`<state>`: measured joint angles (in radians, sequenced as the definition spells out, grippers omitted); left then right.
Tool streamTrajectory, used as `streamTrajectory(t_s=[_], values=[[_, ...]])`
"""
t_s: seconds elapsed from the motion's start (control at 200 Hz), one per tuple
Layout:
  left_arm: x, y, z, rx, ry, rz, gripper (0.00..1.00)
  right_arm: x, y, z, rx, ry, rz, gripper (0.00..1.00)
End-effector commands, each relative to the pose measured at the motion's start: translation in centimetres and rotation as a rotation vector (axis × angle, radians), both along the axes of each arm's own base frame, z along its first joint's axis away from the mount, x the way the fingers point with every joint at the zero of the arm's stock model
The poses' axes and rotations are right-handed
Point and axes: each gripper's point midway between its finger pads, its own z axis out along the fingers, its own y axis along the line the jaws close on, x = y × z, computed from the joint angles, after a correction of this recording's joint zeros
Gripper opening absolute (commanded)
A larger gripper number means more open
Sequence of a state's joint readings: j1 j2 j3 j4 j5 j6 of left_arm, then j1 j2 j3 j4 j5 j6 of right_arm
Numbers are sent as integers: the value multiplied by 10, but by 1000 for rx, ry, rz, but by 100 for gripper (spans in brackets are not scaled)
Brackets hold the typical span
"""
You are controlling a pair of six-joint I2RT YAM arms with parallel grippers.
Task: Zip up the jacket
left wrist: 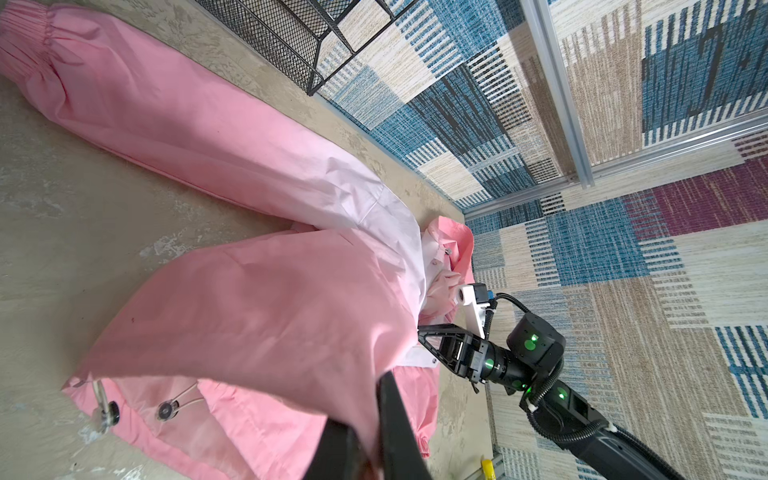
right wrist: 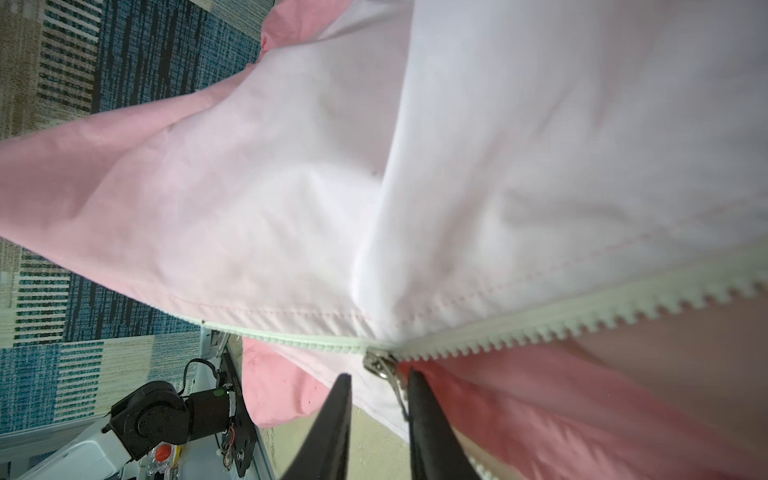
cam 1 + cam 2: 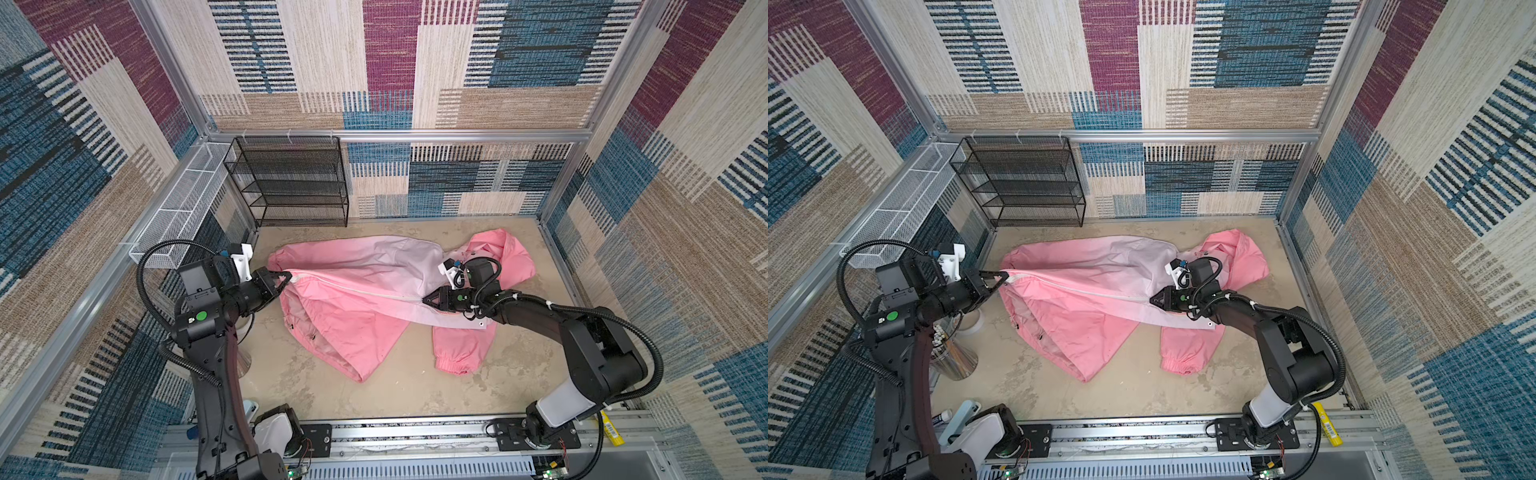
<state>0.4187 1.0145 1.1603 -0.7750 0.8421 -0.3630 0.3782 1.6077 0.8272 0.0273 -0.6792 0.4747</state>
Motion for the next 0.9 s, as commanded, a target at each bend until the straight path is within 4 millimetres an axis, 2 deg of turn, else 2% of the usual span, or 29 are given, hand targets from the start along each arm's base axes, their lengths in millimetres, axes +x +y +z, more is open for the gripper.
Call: streamTrajectory(t_s=[0.0, 0.055, 0.13, 0.215, 0.286, 0.316, 0.436, 0.581, 0.686, 0.761, 0.897], values=[[2, 1, 9, 29, -42, -11, 0, 8, 3, 8, 12, -27, -6, 19], [3, 1, 10, 32, -48, -12, 0, 10, 3, 9, 11, -30, -10, 14], [3, 1, 10, 32, -47, -11, 0, 12, 2, 11, -1, -34, -13, 0], [3, 2, 13, 38, -51, -10, 0, 14, -2, 23, -32, -48, -33, 0], [4, 3, 17, 47, -56, -8, 0, 18, -13, 49, -85, -84, -86, 0], [4, 4, 18, 52, -57, -7, 0, 20, -19, 71, -101, -118, -115, 0], [6, 5, 20, 58, -62, -3, 0, 16, -36, 132, -139, -171, -192, 0], [10, 6, 23, 48, -78, 0, 0, 11, -62, 163, -241, -176, -290, 0], [11, 9, 25, 72, -77, 3, 0, 12, -82, 166, -316, -159, -367, 0], [12, 15, 24, 101, -63, 9, 0, 14, -97, 158, -370, -146, -420, 0], [11, 37, 24, 137, -47, 65, 0, 19, -121, 136, -404, -112, -475, 0]])
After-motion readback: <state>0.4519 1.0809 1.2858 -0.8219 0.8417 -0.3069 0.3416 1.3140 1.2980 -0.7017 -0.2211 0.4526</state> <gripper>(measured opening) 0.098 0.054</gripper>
